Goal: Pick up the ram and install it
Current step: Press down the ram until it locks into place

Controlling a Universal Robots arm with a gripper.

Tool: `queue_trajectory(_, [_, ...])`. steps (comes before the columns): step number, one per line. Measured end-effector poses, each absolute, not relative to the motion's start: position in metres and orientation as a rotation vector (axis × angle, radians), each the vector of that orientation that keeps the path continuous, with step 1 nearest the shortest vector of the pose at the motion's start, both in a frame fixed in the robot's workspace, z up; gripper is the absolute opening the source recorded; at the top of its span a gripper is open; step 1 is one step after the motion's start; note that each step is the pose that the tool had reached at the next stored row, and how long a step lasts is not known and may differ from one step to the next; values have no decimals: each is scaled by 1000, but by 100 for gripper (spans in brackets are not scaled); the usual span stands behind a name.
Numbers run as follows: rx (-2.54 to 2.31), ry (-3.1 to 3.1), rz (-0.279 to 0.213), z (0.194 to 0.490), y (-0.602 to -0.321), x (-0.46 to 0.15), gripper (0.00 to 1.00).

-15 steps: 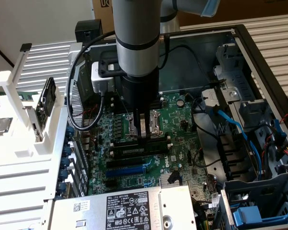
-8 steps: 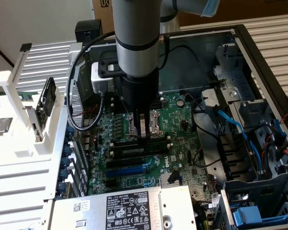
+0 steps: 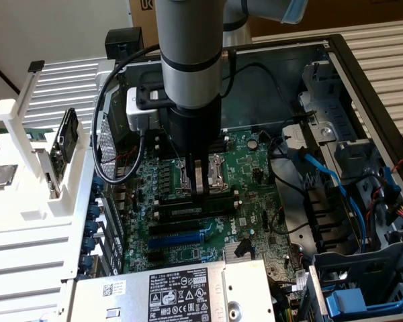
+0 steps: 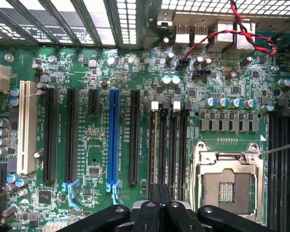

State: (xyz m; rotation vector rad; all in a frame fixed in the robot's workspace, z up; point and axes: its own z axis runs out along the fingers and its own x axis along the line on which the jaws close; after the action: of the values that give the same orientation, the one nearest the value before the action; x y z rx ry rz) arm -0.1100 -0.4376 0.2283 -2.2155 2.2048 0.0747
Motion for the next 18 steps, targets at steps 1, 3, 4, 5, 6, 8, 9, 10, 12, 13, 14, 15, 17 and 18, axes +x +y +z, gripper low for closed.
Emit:
queue_trajectory(1, [-2215, 2205, 75, 228, -438, -110, 10])
queue_trajectory(3, [-2215, 2204, 76, 228, -438, -110, 10])
queue_trajectory(4, [-2215, 2204, 76, 228, -438, -110, 10])
queue_trajectory(5, [-2214, 2204, 77, 228, -438, -110, 10])
queue_trajectory(6, [-2214, 2204, 77, 228, -438, -110, 10])
queue_trajectory(8, [-2214, 2203, 78, 228, -438, -110, 10])
queue_trajectory(9, [-2214, 2203, 78, 228, -438, -110, 10])
queue_trajectory(10, [-2214, 2203, 79, 228, -438, -110, 10])
queue_trajectory(12, [-2213, 2202, 79, 228, -438, -110, 10])
queue_trajectory(13, [-2213, 2202, 79, 228, -438, -110, 10])
queue_trajectory(14, [-2213, 2202, 80, 228, -438, -110, 10])
queue_trajectory(15, [-2213, 2202, 80, 228, -438, -110, 10])
queue_trajectory(17, [-2213, 2202, 81, 228, -439, -111, 10])
queue_trajectory(18, [-2212, 2202, 81, 228, -439, -111, 10])
